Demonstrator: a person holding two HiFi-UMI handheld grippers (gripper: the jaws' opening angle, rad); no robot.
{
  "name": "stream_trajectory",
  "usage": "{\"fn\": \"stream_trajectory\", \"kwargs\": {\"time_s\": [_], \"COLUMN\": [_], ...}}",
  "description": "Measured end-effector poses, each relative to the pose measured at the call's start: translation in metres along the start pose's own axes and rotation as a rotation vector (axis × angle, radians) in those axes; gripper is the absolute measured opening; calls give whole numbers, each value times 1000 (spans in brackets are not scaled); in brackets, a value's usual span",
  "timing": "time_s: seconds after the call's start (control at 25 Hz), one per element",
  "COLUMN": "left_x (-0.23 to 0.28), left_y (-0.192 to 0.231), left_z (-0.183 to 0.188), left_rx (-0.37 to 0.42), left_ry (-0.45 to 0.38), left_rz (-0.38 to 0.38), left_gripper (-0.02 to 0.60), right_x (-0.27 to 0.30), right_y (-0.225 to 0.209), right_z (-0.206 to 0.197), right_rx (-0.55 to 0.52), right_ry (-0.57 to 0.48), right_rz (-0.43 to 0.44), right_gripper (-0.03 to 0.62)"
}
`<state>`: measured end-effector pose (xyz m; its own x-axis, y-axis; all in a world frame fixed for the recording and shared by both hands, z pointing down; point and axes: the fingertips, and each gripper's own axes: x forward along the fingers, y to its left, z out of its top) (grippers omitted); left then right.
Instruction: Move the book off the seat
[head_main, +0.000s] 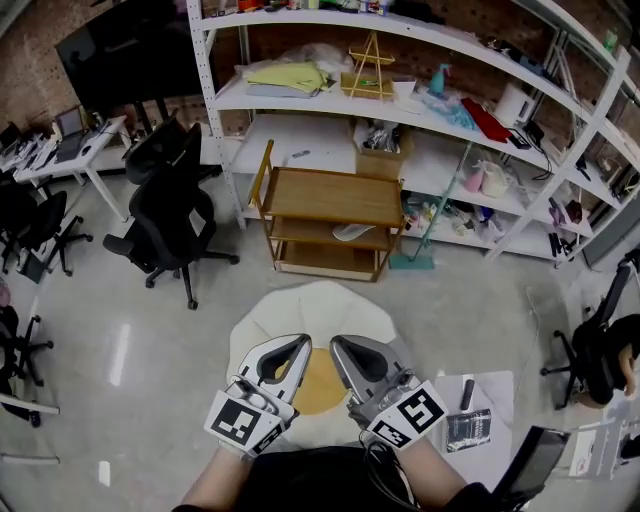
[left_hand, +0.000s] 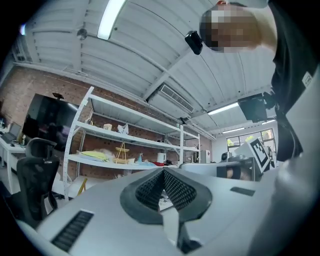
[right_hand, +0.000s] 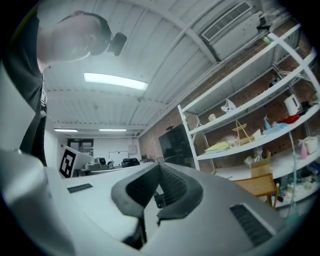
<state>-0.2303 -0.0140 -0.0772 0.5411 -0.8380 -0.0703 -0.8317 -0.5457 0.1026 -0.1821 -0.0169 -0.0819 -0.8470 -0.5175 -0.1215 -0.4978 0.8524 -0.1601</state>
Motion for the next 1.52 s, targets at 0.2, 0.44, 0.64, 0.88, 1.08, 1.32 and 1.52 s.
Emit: {"fn": "stream_trajectory", "kwargs": {"time_s": [0.2, 0.44, 0.64, 0.88, 1.08, 1.32, 1.52], "left_x": [6, -7, -15, -16, -11, -8, -7], "left_y": [-3, -9, -11, -12, -15, -11, -12], "left_z": [22, 33, 42, 51, 47, 50, 41], "left_rx": [-68, -46, -39, 51, 60, 1, -16], "left_ry": [-38, -48, -51, -99, -100, -101, -88], "left_rz": [-17, -23, -12, 15, 15, 14, -2], "left_gripper": [5, 5, 5, 5, 5, 5, 5], "right_x": [-3, -1, 5, 6, 2, 2, 0], "right_y": [-3, 6, 14, 17, 10, 8, 6], "right_z": [26, 35, 39, 38, 36, 40, 33], "right_rx": [-20, -40, -62, -78, -66, -56, -53], "right_ry": [-33, -56, -61, -46, -49, -51, -55], "right_rz": [32, 69, 91, 87, 70, 56, 52], "right_gripper": [14, 14, 14, 14, 14, 14, 14]}}
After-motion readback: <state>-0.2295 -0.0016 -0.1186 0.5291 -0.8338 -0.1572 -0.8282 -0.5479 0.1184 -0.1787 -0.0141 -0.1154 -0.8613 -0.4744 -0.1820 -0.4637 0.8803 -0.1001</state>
